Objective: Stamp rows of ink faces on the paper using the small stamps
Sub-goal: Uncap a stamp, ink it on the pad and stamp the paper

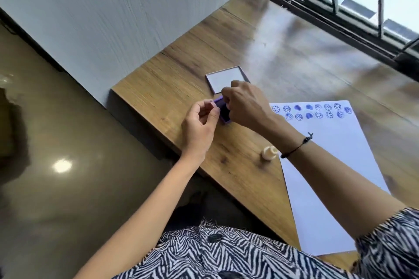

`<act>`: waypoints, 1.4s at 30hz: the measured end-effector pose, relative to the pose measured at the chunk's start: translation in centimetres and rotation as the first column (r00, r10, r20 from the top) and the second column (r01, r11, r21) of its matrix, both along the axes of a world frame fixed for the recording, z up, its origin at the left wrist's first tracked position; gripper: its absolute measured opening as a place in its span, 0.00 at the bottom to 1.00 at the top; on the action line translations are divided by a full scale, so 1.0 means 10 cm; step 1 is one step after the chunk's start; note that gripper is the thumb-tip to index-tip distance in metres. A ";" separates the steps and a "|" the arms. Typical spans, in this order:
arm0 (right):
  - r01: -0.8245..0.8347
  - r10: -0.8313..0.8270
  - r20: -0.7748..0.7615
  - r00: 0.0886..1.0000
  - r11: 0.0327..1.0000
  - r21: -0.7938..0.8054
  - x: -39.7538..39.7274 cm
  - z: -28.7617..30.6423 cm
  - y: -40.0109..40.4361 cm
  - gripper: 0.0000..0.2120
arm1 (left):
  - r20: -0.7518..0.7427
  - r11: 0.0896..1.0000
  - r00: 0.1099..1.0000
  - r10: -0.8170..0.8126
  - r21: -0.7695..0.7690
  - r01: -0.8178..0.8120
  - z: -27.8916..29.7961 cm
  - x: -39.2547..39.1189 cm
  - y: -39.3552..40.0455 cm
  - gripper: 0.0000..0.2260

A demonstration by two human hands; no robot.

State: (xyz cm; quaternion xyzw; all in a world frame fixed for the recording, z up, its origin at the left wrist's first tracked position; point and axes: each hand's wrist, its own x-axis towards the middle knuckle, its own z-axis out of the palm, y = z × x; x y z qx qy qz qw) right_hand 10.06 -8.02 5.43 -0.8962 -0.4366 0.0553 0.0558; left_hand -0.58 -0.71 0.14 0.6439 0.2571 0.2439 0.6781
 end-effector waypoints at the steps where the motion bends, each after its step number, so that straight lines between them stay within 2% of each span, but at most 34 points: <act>1: -0.004 0.004 0.000 1.000 1.000 -0.006 -0.01 0.00 0.00 0.06 | -0.003 1.000 1.000 0.003 0.008 -0.003 -0.01 0.00 0.00 0.04; 12: -0.013 0.012 -0.048 0.999 1.000 -0.021 0.00 0.02 0.02 0.04 | -0.017 0.999 1.000 0.010 0.036 -0.009 -0.02 -0.01 -0.01 0.04; 24: 0.008 -0.008 -0.006 1.000 1.000 -0.029 -0.06 0.01 0.03 0.06 | -0.041 0.999 0.999 0.021 0.025 -0.020 0.02 -0.05 0.04 0.07; 27: 0.080 -0.078 -0.051 0.996 0.996 0.028 -0.07 0.06 -0.01 0.06 | -0.048 0.999 0.999 0.022 0.049 -0.020 0.14 -0.07 -0.01 0.07; 29: 0.226 -0.200 -0.143 0.969 0.954 0.199 -0.06 0.11 -0.16 0.07 | -0.006 0.996 1.000 -0.002 0.088 0.003 0.27 -0.08 -0.12 0.06; 30: 0.325 -0.265 -0.215 0.940 0.890 0.321 -0.07 0.16 -0.27 0.06 | 0.030 0.994 0.999 -0.031 0.110 0.027 0.33 -0.08 -0.20 0.06; 32: 0.491 -0.355 -0.344 0.869 0.703 0.515 -0.06 0.25 -0.55 0.06 | 0.093 0.975 0.985 -0.146 0.183 0.127 0.44 -0.10 -0.41 0.07; 34: 0.606 -0.421 -0.436 0.796 0.549 0.577 -0.05 0.28 -0.89 0.05 | 0.083 0.908 0.942 -0.326 0.303 0.288 0.49 -0.11 -0.64 0.08; 35: 0.652 -0.443 -0.479 0.758 0.502 0.568 -0.05 0.28 -1.04 0.05 | 0.059 0.866 0.913 -0.404 0.345 0.361 0.50 -0.10 -0.72 0.08; 36: 0.686 -0.460 -0.510 0.727 0.480 0.546 -0.07 0.25 -1.17 0.04 | 0.037 0.834 0.888 -0.459 0.361 0.416 0.51 -0.07 -0.76 0.08; 38: 0.710 -0.516 -0.488 0.705 0.501 0.495 -0.12 0.13 -1.33 0.04 | -0.009 0.799 0.855 -0.519 0.350 0.489 0.51 0.03 -0.75 0.08; 42: 0.684 -0.578 -0.373 0.726 0.558 0.470 -0.16 -0.06 -1.42 0.05 | -0.125 0.728 0.806 -0.579 0.365 0.580 0.44 0.15 -0.71 0.10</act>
